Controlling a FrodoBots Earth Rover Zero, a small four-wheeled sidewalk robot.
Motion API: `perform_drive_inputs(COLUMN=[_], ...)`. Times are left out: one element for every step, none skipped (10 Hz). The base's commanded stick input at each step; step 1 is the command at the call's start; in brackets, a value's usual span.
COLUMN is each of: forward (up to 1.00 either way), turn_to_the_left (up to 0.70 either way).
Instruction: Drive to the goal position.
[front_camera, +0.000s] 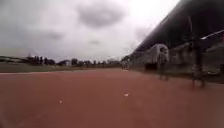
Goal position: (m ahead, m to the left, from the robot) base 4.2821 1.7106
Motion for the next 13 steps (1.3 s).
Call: perform_drive_inputs(forward=[0.7, 0.7, 0.7, 0.7, 0.7, 0.7, 0.7, 0.7, 0.7, 0.7, 0.7, 0.7, 0.7], turn_to_the_left=[0.0, 0.0, 0.0, 0.0, 0.0, 0.0, 0.0, 0.0, 0.0, 0.0, 0.0, 0.0, 0.0])
